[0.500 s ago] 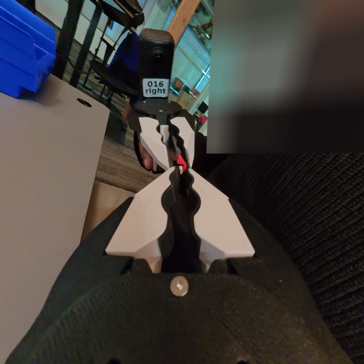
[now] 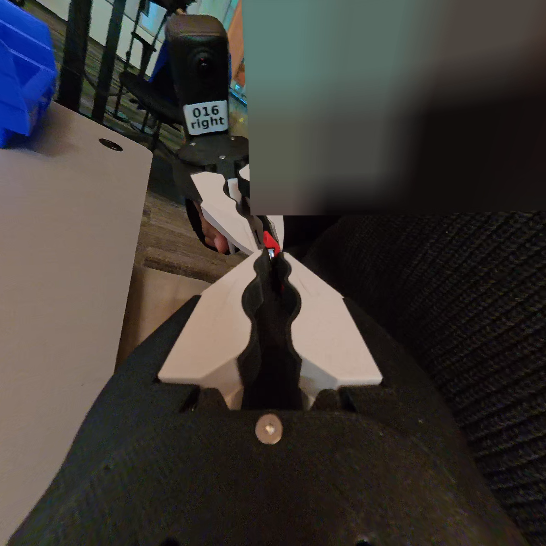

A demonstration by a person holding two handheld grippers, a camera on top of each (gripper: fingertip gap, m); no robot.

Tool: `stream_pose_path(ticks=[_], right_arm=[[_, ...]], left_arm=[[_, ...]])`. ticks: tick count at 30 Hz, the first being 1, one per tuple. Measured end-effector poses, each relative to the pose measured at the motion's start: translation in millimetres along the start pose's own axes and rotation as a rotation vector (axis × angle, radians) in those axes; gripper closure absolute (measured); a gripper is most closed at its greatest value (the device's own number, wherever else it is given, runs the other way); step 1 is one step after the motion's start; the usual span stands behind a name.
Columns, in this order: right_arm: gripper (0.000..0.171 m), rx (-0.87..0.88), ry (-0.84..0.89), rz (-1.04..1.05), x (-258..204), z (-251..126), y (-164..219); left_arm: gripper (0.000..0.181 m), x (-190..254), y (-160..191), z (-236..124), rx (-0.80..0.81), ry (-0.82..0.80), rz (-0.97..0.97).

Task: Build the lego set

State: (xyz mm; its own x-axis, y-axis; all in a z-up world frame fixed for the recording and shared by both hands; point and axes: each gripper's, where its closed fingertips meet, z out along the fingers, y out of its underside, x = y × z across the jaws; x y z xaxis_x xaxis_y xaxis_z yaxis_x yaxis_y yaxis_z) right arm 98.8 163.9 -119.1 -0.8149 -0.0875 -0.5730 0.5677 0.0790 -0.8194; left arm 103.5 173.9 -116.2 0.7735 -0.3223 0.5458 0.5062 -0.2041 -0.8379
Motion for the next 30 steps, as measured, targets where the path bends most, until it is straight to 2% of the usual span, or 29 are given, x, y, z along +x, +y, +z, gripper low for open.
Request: stream_pose_path(ticks=[5,19,30], right_arm=[[0.165,-0.032,-0.021,0.004,0,0,4],[0.168,-0.059,0.046,0.035,12,-2,10],[0.164,-0.01,0.141,-0.028,24,-6,0]], left_arm=[[0.179,1,3,1,-0.019,0.009,0.002],[0.179,-13,11,0,-0.104,-0.161,0.141],[0.18,-24,2,-4,-0.061,-0.179,0.074]])
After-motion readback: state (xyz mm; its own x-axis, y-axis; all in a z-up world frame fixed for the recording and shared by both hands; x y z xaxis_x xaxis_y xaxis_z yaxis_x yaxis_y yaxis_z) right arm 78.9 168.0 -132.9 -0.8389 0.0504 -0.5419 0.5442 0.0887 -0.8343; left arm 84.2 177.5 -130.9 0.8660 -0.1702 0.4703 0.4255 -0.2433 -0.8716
